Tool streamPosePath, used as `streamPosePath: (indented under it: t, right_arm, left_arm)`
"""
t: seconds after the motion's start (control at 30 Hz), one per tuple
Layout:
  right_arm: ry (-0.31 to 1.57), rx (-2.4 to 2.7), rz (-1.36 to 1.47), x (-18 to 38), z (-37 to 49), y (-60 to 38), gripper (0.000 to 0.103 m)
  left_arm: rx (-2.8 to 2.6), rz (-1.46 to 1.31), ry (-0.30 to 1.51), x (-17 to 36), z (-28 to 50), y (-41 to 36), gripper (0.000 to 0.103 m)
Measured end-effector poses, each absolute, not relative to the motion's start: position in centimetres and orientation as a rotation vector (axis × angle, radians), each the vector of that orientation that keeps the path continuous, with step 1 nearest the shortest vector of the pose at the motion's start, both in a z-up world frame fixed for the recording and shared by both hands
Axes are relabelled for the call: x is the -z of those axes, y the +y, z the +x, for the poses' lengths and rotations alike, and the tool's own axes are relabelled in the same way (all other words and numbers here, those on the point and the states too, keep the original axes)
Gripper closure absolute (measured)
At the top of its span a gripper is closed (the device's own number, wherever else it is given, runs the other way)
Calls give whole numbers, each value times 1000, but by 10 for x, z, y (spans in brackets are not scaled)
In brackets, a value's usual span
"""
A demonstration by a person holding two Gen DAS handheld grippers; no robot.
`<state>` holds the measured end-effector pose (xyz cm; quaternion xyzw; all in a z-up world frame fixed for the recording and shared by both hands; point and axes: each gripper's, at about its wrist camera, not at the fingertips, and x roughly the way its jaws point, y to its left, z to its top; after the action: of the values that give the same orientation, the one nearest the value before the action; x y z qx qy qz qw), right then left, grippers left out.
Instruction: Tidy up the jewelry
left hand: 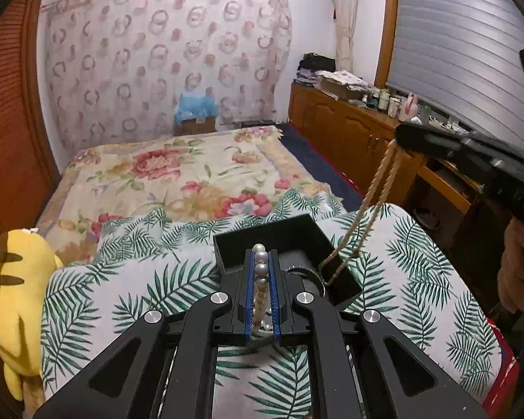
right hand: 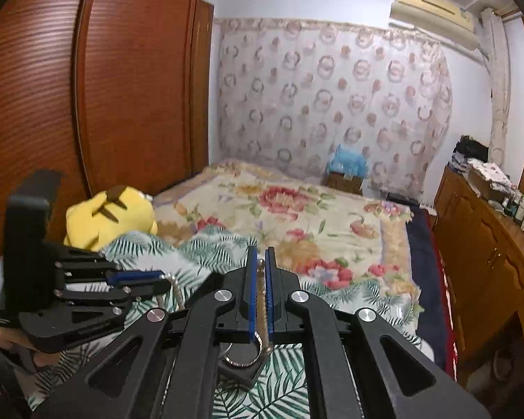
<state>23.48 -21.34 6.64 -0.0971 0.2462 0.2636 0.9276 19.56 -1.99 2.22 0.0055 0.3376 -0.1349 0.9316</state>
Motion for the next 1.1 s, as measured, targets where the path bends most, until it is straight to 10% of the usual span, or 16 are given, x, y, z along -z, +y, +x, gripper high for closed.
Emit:
streamPosePath:
  t: [1.1]
  right_arm:
    - [586,-599,-187,-17,192,-231,97]
  left_arm:
    - [309,-4,765,42,119,-14,94]
